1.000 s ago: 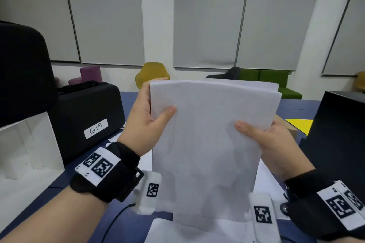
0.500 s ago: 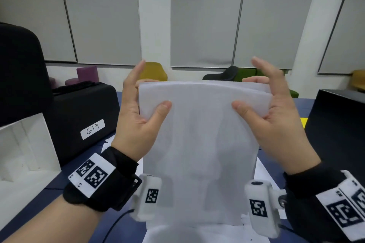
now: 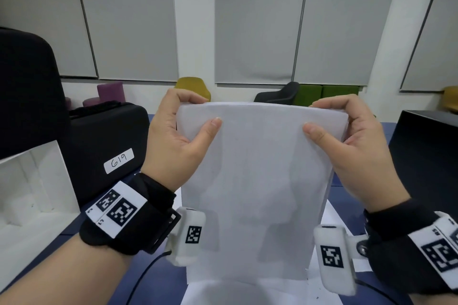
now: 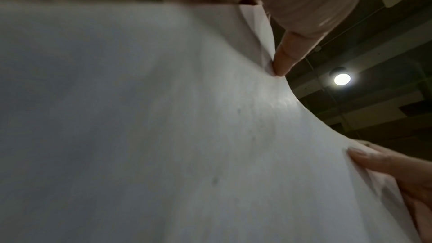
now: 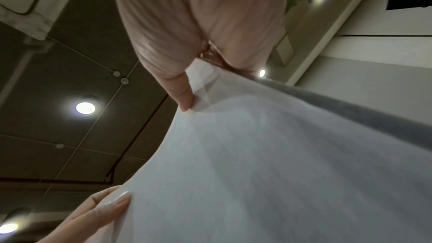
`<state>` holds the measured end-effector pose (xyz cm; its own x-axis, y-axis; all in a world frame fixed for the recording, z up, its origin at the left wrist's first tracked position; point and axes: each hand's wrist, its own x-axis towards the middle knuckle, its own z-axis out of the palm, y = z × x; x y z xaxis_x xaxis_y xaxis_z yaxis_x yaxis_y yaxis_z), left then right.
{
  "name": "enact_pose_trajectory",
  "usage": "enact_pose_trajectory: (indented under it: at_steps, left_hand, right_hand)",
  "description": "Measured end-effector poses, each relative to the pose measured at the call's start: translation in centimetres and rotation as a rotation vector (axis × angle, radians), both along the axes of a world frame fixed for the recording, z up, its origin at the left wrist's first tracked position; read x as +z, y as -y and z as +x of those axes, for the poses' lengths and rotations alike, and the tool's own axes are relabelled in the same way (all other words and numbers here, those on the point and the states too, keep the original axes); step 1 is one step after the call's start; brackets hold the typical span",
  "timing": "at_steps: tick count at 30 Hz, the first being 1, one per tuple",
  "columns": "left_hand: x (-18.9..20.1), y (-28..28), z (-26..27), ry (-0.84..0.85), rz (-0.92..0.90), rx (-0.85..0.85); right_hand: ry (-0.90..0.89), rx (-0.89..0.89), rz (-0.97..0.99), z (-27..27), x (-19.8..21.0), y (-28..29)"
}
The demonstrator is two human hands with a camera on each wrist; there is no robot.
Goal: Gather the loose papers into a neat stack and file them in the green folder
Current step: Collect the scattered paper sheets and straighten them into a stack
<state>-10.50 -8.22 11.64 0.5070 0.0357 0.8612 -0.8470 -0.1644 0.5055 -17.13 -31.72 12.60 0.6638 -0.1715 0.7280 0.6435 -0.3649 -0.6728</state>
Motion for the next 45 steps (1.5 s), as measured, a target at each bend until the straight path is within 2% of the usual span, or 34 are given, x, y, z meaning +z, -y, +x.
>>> enact_pose_trajectory:
  at_steps: [3, 5, 7, 9, 11, 13, 16, 19, 22, 29, 36, 39, 43, 45]
  left_hand:
    - [-0.6, -0.1, 0.0, -0.078, -0.093, -0.145]
    - [-1.9, -0.2, 0.1, -0.199, -0.177, -0.289]
    - [-3.9, -0.6, 0.2, -0.345, -0.223, -0.394]
    - [-5.9, -1.1, 0.2, -0.509, -0.177, -0.454]
    - [-7.5, -1.4, 0.5, -0.671, -0.052, -0.491]
    - [-8.3, -1.3, 0.6, -0.759, -0.024, -0.499]
    - [-7.7, -0.8, 0.9, -0.747, -0.109, -0.46]
    - [-6.8, -0.6, 1.3, -0.717, -0.178, -0.472]
    - [-6.9, -0.4, 1.4, -0.718, -0.212, -0.506]
    - [-9.0, -0.4, 1.7, -0.734, -0.104, -0.52]
    - [-7.1, -0.3, 2.0, -0.687, -0.069, -0.616]
    - [-6.5, -0.6, 2.4, -0.675, -0.078, -0.608]
    - [-6.7, -0.5, 2.3, -0.67, -0.08, -0.581]
    - [-6.6, -0.2, 2.1, -0.647, -0.079, -0.559]
  right_hand:
    - [-0.068, 0.133, 0.169, 0.4, -1.0, 0.4]
    - [-0.144, 0.253, 0.305, 0.8, -2.2, 0.8]
    - [-0.246, 0.323, 0.352, 1.3, -3.9, 1.0]
    - [-0.345, 0.336, 0.334, 1.7, -5.9, 1.0]
    - [-0.404, 0.323, 0.313, 2.1, -7.7, 0.9]
    - [-0.426, 0.33, 0.313, 2.3, -8.7, 0.7]
    - [-0.394, 0.351, 0.357, 2.8, -8.2, 0.5]
    - [-0.235, 0.386, 0.463, 3.2, -6.8, 0.9]
    - [-0.105, 0.34, 0.635, 3.6, -6.2, 1.6]
    - [-0.264, 0.313, 0.629, 3.6, -8.6, 1.1]
    - [-0.277, 0.271, 0.678, 4.0, -7.4, 0.7]
    - [-0.268, 0.246, 0.648, 4.3, -7.1, 0.9]
    - [-0.232, 0.144, 0.405, 4.2, -8.0, 0.2]
    - [-0.21, 0.16, 0.386, 4.3, -8.1, 0.0]
